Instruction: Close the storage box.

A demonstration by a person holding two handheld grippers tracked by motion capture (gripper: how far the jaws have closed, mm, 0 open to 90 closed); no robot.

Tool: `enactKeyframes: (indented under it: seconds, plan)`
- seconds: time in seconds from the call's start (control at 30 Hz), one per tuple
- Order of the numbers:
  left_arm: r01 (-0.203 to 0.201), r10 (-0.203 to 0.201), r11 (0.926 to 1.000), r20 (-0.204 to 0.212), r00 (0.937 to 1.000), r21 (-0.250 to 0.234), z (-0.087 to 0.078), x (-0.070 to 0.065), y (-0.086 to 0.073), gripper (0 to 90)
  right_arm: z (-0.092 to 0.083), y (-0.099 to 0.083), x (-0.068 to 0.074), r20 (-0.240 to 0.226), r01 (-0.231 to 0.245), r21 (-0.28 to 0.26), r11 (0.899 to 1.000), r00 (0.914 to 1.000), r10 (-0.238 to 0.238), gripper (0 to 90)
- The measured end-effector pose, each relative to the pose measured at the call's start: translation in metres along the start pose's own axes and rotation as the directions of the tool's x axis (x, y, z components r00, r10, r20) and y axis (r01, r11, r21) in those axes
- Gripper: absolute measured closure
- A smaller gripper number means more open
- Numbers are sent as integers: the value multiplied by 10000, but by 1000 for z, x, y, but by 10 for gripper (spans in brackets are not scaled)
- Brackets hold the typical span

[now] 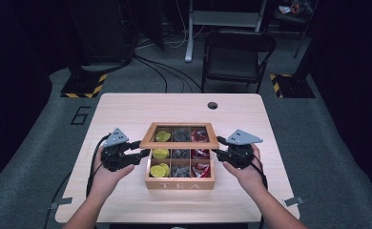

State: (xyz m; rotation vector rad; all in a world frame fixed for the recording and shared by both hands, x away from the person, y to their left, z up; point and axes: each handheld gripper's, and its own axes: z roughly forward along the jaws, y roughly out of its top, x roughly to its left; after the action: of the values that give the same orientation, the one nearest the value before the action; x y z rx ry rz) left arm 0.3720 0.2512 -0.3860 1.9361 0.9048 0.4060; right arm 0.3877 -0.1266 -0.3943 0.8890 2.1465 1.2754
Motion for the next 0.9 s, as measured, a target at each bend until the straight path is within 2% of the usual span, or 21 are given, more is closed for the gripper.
enactKeyframes:
  seconds: [0.1, 0.13, 0.4, 0.47, 0.6, 0.9]
  plan:
    - [64, -64, 10000, 29, 10000, -7, -1, -2, -4, 532, 0, -2, 3, 91, -157, -8, 9999, 9998, 158, 590]
    - [107, -107, 9999, 91, 9999, 33, -2, -3, -6, 534, 0, -3, 2, 58, -1, -1, 10000, 10000, 1, 591]
    - [299, -297, 9995, 374, 9989, -44, -6, -7, -10, 552, -1, -6, 5, 136, 16, 33, 10000, 9999, -17, 591]
    - [335, -333, 9994, 375, 9987, -48, -6, -7, -9, 552, -1, -8, 5, 140, 164, 30, 9999, 9998, -164, 591]
    - [366, -369, 9993, 359, 9987, 100, -5, -7, -10, 552, -1, -11, 7, 158, 27, 80, 10000, 9999, -28, 589]
    - [610, -618, 9979, 404, 9973, 222, -4, -9, -16, 565, -1, -18, 9, 16, 103, 237, 9997, 9999, -104, 583]
